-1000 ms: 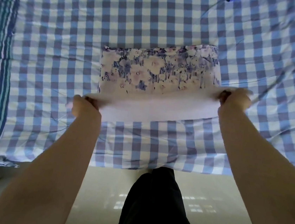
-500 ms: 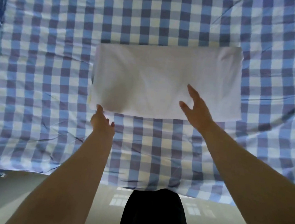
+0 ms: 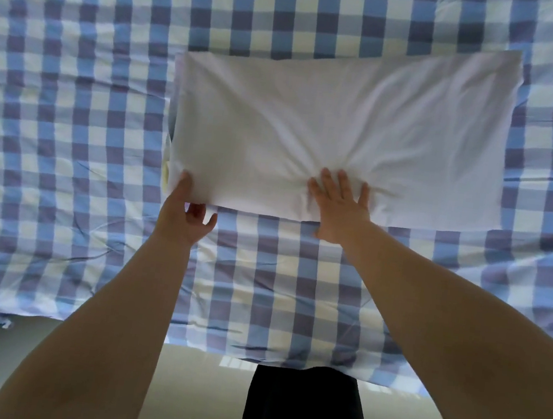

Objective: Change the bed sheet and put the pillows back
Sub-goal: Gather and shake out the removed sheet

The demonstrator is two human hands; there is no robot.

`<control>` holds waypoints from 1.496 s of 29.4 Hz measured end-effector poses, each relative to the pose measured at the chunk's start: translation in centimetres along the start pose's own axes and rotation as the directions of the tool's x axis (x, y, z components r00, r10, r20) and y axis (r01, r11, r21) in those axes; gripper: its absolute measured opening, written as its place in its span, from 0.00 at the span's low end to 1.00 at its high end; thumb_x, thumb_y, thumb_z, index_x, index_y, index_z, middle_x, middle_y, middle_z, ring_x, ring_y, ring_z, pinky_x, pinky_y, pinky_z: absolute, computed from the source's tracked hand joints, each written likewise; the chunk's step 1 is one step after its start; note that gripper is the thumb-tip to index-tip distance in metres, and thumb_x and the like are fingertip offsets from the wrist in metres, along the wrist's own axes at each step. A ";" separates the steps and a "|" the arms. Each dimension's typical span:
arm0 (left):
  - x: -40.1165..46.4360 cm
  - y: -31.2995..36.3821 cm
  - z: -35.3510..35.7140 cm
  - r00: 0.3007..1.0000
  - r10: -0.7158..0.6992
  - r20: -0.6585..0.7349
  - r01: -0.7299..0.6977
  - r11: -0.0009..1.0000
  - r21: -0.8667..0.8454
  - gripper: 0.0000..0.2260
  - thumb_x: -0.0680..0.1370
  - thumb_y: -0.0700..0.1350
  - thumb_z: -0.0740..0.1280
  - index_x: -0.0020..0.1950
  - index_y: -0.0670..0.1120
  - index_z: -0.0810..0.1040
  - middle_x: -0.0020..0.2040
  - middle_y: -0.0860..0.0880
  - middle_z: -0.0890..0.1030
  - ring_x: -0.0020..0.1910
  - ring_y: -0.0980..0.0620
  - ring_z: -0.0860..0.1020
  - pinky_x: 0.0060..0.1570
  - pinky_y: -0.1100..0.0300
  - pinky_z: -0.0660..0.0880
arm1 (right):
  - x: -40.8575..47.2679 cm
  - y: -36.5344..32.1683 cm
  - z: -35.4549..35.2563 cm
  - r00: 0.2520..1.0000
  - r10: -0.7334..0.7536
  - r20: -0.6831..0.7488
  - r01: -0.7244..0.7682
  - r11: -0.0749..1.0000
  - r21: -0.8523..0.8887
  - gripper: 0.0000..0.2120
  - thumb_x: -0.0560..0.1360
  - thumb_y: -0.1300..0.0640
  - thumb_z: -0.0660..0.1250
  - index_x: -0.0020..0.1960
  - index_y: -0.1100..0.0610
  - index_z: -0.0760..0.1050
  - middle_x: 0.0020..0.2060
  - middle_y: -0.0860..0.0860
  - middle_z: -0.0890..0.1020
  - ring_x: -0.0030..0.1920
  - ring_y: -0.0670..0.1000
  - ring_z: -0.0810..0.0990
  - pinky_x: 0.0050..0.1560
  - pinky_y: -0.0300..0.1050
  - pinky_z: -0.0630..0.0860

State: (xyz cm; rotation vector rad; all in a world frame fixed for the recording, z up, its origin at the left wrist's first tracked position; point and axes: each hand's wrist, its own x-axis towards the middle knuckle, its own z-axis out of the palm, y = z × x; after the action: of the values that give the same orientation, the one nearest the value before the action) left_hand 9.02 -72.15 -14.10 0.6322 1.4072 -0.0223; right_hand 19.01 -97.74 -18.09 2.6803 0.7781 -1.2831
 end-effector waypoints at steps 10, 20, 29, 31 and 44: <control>-9.8 -0.2 9.9 0.771 0.515 0.374 -0.609 0.769 0.195 0.09 0.68 0.40 0.68 0.46 0.50 0.75 0.41 0.54 0.80 0.42 0.55 0.78 0.45 0.60 0.75 | -5.8 5.5 -3.1 0.991 0.131 -0.002 0.001 0.015 1.000 0.18 0.78 0.51 0.64 0.67 0.48 0.69 0.64 0.48 0.76 0.59 0.47 0.76 0.53 0.38 0.72; -15.9 -18.6 21.8 0.593 -0.109 0.797 -0.796 0.065 0.602 0.23 0.75 0.50 0.69 0.67 0.49 0.65 0.65 0.50 0.74 0.62 0.48 0.74 0.54 0.60 0.69 | -9.8 16.4 -5.3 0.912 0.390 0.125 -0.053 -0.191 0.980 0.33 0.71 0.30 0.61 0.60 0.56 0.78 0.46 0.53 0.83 0.49 0.55 0.82 0.47 0.49 0.80; -9.9 -16.7 16.5 0.614 0.460 0.642 -0.663 -0.142 0.735 0.25 0.79 0.59 0.57 0.76 0.56 0.58 0.79 0.51 0.51 0.77 0.45 0.50 0.73 0.44 0.56 | -10.4 14.6 -5.4 0.646 0.699 -0.308 0.126 0.301 0.945 0.13 0.68 0.44 0.67 0.45 0.50 0.68 0.33 0.42 0.77 0.33 0.41 0.75 0.31 0.37 0.71; -8.7 -16.7 16.7 0.678 0.336 0.654 -0.642 -0.163 0.749 0.30 0.77 0.63 0.59 0.76 0.60 0.51 0.79 0.54 0.44 0.77 0.45 0.48 0.73 0.42 0.56 | -11.0 16.3 -3.8 0.581 0.760 -0.291 0.106 0.283 0.953 0.11 0.67 0.43 0.67 0.41 0.49 0.69 0.30 0.37 0.77 0.31 0.37 0.75 0.29 0.33 0.68; -5.4 -16.8 16.2 0.833 0.096 0.545 -0.553 0.150 0.820 0.39 0.76 0.50 0.69 0.76 0.62 0.44 0.76 0.56 0.34 0.77 0.48 0.50 0.71 0.50 0.60 | -8.2 20.4 0.8 0.887 0.449 0.109 0.017 -0.267 0.964 0.38 0.61 0.40 0.78 0.66 0.54 0.72 0.56 0.49 0.82 0.57 0.52 0.81 0.53 0.47 0.79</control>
State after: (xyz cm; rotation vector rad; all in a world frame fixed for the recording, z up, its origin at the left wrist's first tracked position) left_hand 16.33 -94.93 -15.38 1.9298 0.6475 -0.7161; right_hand 23.74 -119.07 -15.59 3.6748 -1.8726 -1.7192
